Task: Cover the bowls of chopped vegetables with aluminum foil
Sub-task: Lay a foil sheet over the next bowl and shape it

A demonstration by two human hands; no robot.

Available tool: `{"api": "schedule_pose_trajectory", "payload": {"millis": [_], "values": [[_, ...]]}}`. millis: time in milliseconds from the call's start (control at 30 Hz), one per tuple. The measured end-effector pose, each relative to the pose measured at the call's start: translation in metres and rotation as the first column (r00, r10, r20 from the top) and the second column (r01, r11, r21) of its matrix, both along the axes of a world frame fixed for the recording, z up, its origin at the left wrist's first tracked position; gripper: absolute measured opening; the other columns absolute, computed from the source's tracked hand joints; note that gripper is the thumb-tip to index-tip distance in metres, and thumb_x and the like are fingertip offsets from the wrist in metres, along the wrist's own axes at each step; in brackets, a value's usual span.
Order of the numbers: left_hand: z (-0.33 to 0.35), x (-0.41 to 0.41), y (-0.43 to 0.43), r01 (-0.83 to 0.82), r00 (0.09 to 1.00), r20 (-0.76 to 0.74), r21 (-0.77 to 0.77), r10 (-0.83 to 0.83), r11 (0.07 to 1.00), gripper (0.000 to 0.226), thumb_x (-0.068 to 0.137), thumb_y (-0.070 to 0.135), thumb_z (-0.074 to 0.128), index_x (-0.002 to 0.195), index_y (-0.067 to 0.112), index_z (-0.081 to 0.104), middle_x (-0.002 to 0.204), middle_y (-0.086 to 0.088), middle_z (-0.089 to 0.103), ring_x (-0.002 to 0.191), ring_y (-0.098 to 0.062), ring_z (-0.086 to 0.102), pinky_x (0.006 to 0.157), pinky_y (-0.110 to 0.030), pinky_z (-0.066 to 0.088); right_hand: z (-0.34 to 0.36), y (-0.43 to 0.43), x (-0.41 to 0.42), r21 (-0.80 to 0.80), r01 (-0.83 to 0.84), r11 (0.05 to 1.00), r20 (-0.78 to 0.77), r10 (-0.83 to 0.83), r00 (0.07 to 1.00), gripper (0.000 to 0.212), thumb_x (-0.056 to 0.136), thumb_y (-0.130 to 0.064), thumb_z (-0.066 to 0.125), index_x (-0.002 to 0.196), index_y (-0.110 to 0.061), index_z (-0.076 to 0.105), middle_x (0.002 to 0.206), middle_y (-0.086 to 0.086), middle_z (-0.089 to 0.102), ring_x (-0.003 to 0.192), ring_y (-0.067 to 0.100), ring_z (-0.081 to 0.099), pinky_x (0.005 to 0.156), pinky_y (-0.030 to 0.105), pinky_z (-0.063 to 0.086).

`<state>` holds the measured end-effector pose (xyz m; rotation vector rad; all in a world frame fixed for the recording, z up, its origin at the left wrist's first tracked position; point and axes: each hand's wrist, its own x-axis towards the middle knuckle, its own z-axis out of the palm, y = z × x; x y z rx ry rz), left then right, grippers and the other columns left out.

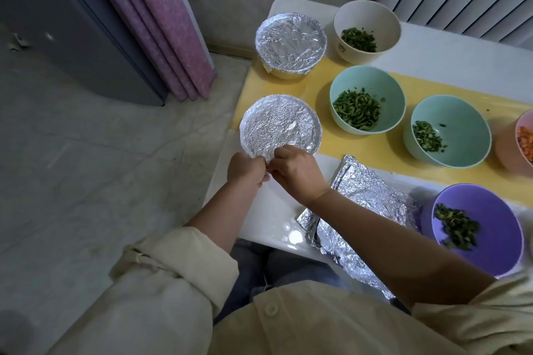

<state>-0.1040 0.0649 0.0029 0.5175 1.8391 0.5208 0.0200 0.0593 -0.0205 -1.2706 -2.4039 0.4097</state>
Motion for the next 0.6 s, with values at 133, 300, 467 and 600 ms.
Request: {"api": "schedule_pose_trajectory", "payload": {"millis": [133,300,467,600], "values": [[0.003,-0.001,0.002,0.052,0.996,0.073,-0.061,-0.047,0.997,0.019,0.091,0.006,0.044,0.098,0.001,0.061,0.072,-0.011,0.065,0.059,-0.022,0.065,0.06,-0.03,0.054,-0.002,-0.002,0.0,-0.003,0.013,1.0,-0.008,-0.013,1.0,0.012,0.073,-0.01,0.066,0.061,-0.012,0.068,0.06,0.004,0.049,0.059,0.028,0.054,0.044,0.027,0.039],[0.003,-0.007,0.009,0.083,0.997,0.011,-0.028,-0.083,0.996,0.02,0.086,0.004,0.042,0.093,0.003,0.061,0.071,-0.013,0.068,0.062,-0.027,0.068,0.065,-0.031,0.056,-0.001,0.004,0.004,-0.048,-0.065,0.997,-0.036,0.064,0.997,0.007,0.076,-0.016,0.074,0.078,-0.009,0.072,0.069,0.006,0.057,0.067,0.029,0.059,0.054,0.029,0.045],[0.0,-0.021,0.015,0.139,0.99,-0.02,-0.017,-0.139,0.99,0.011,0.086,0.005,0.045,0.078,0.005,0.053,0.074,-0.02,0.067,0.067,-0.031,0.066,0.072,-0.037,0.053,0.001,0.005,0.029,0.016,-0.124,0.992,-0.022,0.124,0.992,0.014,0.083,-0.022,0.069,0.08,-0.008,0.068,0.077,0.007,0.059,0.072,0.029,0.056,0.064,0.036,0.043],[-0.002,-0.022,0.016,0.131,0.991,-0.019,-0.012,-0.131,0.991,0.008,0.089,0.011,0.049,0.087,0.005,0.054,0.071,-0.016,0.067,0.065,-0.029,0.065,0.067,-0.034,0.051,-0.001,0.004,0.026,0.048,-0.148,0.988,-0.044,0.15,0.988,0.016,0.088,-0.013,0.062,0.074,-0.007,0.066,0.074,0.007,0.058,0.069,0.029,0.055,0.06,0.035,0.044]]}}
